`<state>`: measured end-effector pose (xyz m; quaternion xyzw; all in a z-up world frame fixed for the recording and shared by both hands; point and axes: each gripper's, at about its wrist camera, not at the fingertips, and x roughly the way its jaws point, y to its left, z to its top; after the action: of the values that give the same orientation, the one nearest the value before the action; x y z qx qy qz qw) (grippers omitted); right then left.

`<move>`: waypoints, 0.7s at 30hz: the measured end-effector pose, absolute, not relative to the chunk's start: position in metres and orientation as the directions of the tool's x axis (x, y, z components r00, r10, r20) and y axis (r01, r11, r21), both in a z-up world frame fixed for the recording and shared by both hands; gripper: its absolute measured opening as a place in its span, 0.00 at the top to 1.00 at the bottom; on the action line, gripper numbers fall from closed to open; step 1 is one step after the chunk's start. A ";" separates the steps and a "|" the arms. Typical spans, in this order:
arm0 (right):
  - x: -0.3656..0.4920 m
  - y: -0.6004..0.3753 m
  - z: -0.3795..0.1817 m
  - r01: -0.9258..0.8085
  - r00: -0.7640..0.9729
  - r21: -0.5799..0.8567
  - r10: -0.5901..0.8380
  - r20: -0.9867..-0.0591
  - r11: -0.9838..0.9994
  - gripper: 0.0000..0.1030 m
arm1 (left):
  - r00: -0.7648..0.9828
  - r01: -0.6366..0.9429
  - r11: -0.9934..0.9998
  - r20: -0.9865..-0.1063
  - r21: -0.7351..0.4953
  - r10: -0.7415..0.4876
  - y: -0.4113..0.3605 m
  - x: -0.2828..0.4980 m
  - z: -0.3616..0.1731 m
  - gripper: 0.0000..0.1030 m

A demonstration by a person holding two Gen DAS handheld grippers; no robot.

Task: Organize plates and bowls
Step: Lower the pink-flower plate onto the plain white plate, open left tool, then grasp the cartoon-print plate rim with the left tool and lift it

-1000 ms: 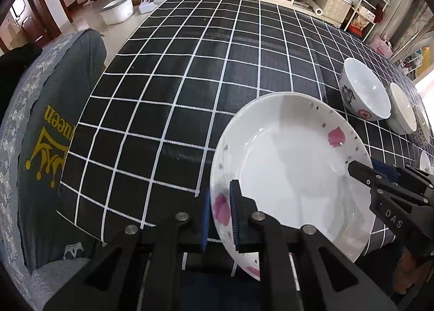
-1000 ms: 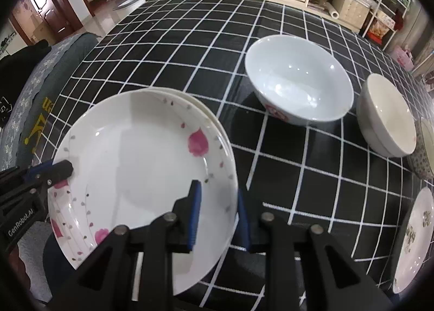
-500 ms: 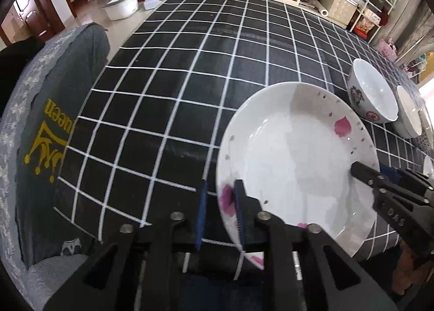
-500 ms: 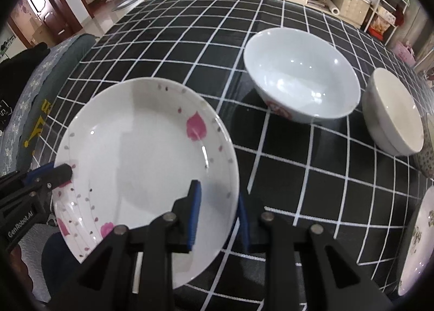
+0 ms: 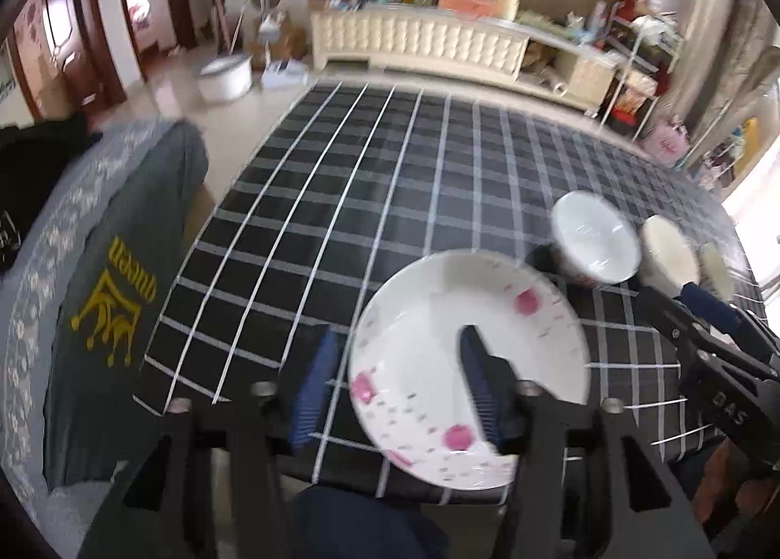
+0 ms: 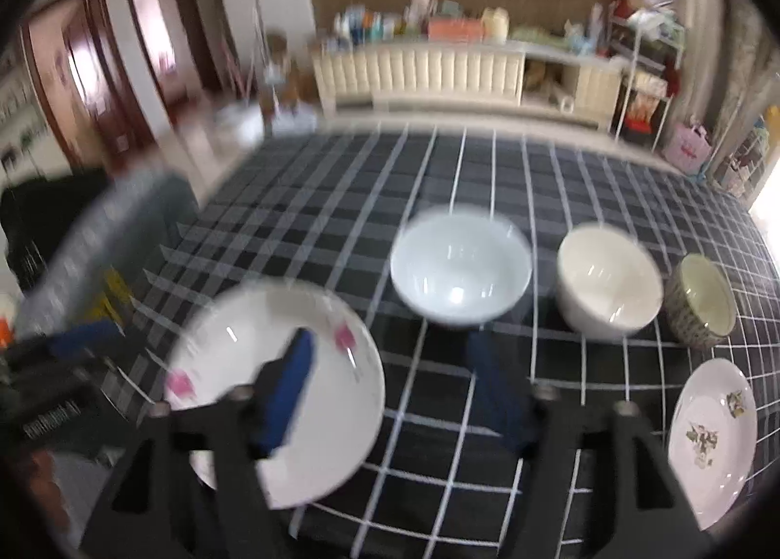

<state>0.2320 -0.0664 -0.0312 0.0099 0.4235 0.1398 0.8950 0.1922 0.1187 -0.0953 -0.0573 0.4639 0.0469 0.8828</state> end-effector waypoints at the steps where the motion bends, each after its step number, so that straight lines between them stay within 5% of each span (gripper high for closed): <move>1: 0.228 -0.070 -0.023 -0.233 0.630 0.157 0.272 -0.727 0.960 0.11 | 0.587 -0.128 0.990 -0.809 -0.054 0.031 0.114 0.190 -0.088 0.38; 11: 0.202 -0.091 0.004 -0.255 0.687 0.028 0.202 -0.698 0.966 0.08 | 0.727 -0.033 0.999 -0.686 -0.034 0.000 0.057 0.172 -0.052 0.26; 21: 0.182 -0.142 0.013 -0.160 0.699 0.014 0.123 -0.704 0.987 0.08 | 0.697 0.068 0.997 -0.714 -0.032 -0.070 0.002 0.171 -0.049 0.25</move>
<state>0.1824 -0.1415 0.0133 -0.0241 0.3802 0.0768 0.9214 0.1714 0.0017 -0.0487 -0.0017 0.3875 -0.0375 0.9211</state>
